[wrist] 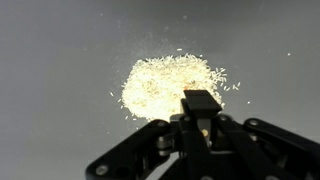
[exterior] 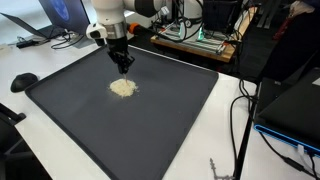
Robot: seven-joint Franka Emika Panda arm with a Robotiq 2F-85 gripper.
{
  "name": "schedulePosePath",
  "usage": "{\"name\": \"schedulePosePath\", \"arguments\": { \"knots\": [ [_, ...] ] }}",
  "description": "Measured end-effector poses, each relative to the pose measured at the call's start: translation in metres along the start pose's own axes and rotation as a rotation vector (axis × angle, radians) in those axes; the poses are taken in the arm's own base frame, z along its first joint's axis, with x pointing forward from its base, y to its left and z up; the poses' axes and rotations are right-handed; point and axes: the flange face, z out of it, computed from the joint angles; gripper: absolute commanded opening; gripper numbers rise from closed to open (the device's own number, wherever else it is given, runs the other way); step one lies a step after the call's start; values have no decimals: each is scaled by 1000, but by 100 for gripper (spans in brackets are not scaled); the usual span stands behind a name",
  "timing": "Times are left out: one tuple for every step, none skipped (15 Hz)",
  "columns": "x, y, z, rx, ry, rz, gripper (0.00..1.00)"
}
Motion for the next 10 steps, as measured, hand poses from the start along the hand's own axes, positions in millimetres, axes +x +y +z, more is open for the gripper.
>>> {"name": "schedulePosePath", "arguments": {
  "knots": [
    [-1,0,-3,-1,-4,-1,3],
    [-1,0,-6,-6,-7,-4,3],
    [-1,-1,-10,-18,-8,-9,3],
    [-2,-4,-14,-35,-10,-17,3],
    [-1,-10,-18,-54,-9,-25,3],
    [-1,-18,-22,-81,-6,-34,3],
    [-1,-28,-25,-107,-4,-46,3],
    [-1,-39,-28,-137,-4,-59,3],
    [-2,-50,-31,-172,-6,-71,3],
    [-3,-63,-33,-208,-11,-81,3]
  ]
}}
